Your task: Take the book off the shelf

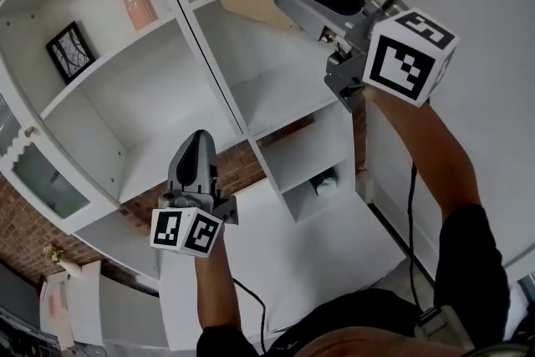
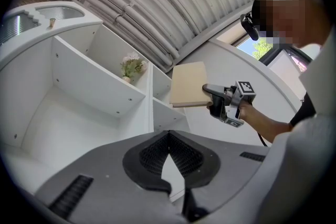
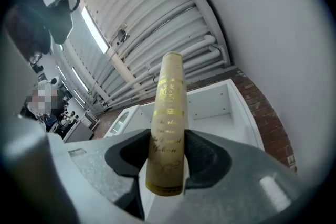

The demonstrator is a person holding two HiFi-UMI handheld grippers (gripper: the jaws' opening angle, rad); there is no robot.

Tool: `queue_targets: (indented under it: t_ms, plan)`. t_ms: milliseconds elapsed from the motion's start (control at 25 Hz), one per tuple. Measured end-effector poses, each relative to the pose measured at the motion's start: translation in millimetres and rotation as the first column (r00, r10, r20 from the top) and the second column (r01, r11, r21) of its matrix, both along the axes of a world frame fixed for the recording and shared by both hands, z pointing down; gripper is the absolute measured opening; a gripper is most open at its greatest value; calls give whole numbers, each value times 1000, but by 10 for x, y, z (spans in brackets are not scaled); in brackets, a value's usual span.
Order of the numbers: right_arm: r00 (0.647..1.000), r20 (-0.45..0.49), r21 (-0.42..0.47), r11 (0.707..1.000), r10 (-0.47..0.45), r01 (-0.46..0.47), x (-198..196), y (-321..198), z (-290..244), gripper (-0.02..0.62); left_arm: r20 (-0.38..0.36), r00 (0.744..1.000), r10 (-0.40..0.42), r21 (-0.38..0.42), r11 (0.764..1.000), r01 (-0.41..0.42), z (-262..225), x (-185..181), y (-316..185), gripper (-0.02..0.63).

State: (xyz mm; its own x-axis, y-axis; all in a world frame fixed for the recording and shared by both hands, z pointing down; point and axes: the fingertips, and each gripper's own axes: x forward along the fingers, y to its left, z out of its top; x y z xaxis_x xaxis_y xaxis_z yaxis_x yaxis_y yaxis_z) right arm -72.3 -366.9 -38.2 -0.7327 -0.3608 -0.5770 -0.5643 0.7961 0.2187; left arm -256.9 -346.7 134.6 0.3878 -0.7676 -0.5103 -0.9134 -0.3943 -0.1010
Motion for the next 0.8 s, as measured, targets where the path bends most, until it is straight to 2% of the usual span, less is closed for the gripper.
queue_targets:
  t_ms: [360,640,800]
  plan:
    - [992,3,-45,991,-122,122,104,270,882,195,-30,999,-12,45,999,14,33,202,232,-2]
    - [979,34,-174,964,-200,202,116,183,1702,195,-31,999,-15,33,999,16,297,387,311,-2]
    - [975,40,-210,952,-219,223,119,168,1970,195,-15,1000,-20,28,999,21,357,469,307,-2]
